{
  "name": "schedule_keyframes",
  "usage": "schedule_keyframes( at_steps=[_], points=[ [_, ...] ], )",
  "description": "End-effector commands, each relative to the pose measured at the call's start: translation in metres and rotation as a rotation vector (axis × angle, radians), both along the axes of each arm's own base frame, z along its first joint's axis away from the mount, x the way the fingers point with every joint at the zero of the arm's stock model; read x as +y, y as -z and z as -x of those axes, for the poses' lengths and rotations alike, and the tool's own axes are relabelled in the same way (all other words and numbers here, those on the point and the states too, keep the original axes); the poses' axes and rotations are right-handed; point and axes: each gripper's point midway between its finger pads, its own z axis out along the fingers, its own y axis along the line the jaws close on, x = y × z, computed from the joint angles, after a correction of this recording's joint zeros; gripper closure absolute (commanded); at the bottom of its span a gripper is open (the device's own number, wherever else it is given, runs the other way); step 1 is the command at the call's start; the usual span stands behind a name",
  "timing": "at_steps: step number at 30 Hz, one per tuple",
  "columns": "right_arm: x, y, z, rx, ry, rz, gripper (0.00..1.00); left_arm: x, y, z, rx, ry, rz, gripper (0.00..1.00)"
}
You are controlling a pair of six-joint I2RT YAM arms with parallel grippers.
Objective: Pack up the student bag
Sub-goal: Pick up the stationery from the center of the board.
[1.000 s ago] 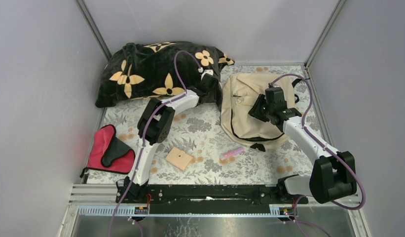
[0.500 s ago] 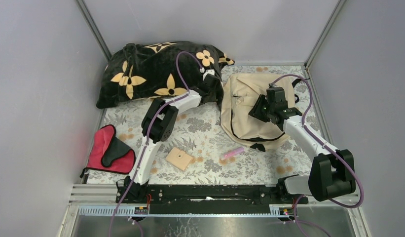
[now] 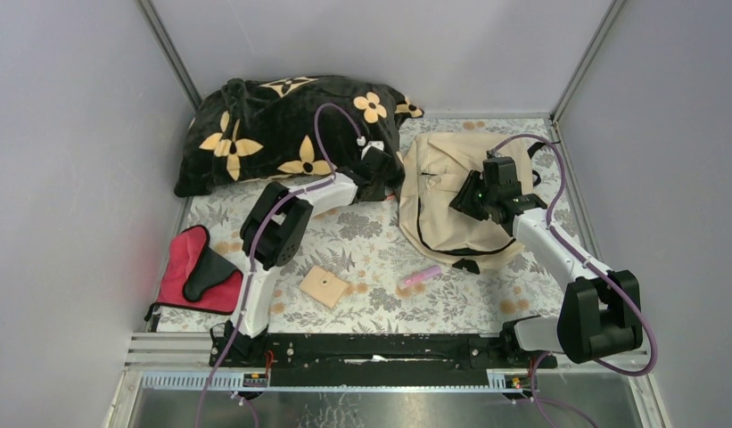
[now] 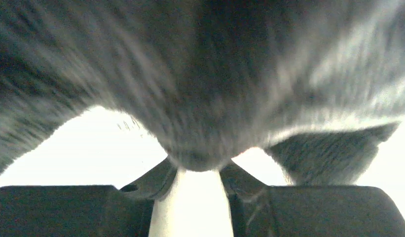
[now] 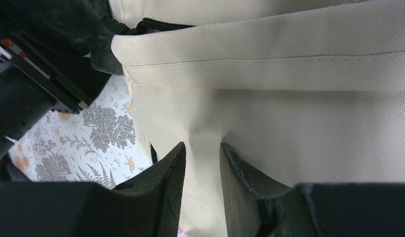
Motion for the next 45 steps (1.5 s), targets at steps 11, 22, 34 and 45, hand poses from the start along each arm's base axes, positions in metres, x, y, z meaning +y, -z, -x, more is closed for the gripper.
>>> schedule_keyframes(
  at_steps=[11, 22, 34, 45],
  points=[
    [-0.001, -0.018, 0.001, -0.042, -0.01, -0.014, 0.62, 0.001, -0.009, 0.04, 0.014, 0.245, -0.253, 0.3],
    [-0.001, -0.016, 0.004, -0.034, -0.006, -0.013, 0.61, -0.021, -0.02, 0.052, 0.002, 0.477, -0.176, 0.32],
    [-0.002, -0.016, 0.005, -0.037, -0.008, -0.014, 0.61, -0.039, -0.009, 0.06, 0.05, 0.505, -0.126, 0.31],
    [0.0, -0.014, 0.004, -0.032, -0.01, -0.019, 0.61, -0.059, 0.005, 0.061, 0.064, 0.524, -0.113, 0.31]
  ],
)
